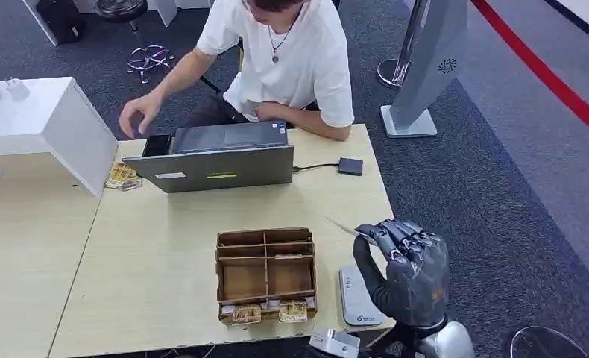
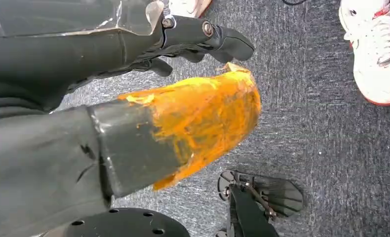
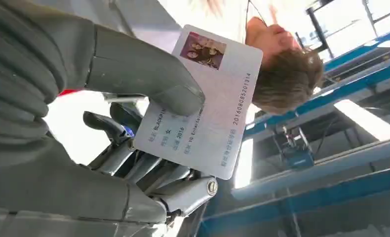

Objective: Pass the card to the sensor for recognition and then transmit it.

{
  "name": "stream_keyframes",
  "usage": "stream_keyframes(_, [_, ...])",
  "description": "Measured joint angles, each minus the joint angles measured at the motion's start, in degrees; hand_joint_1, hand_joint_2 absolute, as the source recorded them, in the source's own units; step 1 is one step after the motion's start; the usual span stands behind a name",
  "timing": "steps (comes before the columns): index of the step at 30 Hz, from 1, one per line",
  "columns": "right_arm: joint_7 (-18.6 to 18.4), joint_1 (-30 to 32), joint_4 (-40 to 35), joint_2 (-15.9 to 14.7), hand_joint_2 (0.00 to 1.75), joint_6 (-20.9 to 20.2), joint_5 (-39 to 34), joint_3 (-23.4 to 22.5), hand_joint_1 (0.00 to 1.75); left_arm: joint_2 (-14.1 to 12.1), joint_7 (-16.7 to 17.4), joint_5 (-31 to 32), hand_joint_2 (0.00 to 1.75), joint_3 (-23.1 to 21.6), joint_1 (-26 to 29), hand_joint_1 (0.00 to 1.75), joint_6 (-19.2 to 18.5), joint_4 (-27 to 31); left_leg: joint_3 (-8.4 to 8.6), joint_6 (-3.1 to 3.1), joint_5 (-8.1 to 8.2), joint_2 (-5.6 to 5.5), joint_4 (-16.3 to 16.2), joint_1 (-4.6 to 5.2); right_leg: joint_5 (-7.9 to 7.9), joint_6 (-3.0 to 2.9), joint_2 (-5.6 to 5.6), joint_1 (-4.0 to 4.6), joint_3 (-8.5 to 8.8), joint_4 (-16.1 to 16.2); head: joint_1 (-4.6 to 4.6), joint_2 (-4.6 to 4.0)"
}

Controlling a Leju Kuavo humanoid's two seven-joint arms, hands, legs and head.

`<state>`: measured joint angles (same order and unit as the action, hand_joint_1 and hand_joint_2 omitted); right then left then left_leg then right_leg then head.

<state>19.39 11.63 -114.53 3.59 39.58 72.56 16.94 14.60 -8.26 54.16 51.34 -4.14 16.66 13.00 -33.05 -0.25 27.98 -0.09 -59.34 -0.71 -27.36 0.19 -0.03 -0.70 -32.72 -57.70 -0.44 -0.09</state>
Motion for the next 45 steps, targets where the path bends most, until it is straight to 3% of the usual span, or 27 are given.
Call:
stream_keyframes(6, [0.15, 2.67, 2.53, 0.79, 1.75, 0.0, -6.76, -2.18, 1.75, 0.0, 0.57, 0.59, 0.0, 0.0, 0.01, 0.0, 0.17, 0.0, -0.01, 0.0, 0.0, 0.0, 0.0, 0.01, 0.0, 0.0, 0.0, -0.01, 0.0, 0.0, 0.0, 0.0])
stream_keyframes(16, [-3.7, 5.85, 7.26, 0.3, 1.75, -0.37, -22.52, -2.86, 1.75, -0.24, 1.62, 0.85, 0.0, 0.0, 0.14, 0.0, 0.85, 0.0, -0.02, 0.0, 0.0, 0.0, 0.01, 0.0, 0.0, 0.0, 0.0, 0.0, -0.01, 0.0, 0.0, 0.0])
stream_keyframes(25, [-1.12, 7.55, 11.69, -0.57, 1.75, -5.52, -36.36, -3.78, 1.75, -0.46, 1.73, 1.4, 0.0, 0.07, 0.39, 0.0, 1.05, 0.0, -0.02, 0.0, 0.0, 0.0, 0.01, 0.0, -0.01, 0.01, 0.0, 0.0, -0.02, 0.0, 0.0, 0.0])
stream_keyframes(35, [0.65, 8.51, 15.19, -0.55, 1.75, -10.82, -41.67, -5.88, 1.75, -0.77, 1.73, 1.81, 0.0, 0.15, 0.43, 0.0, 1.03, 0.0, -0.02, 0.0, 0.0, 0.0, 0.01, 0.0, -0.01, 0.01, 0.0, 0.0, -0.01, 0.0, -0.02, 0.0])
stream_keyframes(45, [0.48, 8.46, 18.97, -0.53, 1.75, -12.39, -42.94, -6.99, 1.75, -0.81, 1.73, 2.64, 0.0, 0.15, 0.45, 0.0, 0.98, 0.0, -0.03, 0.0, 0.0, 0.0, 0.01, 0.0, -0.01, 0.01, 0.0, 0.0, -0.02, 0.0, 0.0, 0.0])
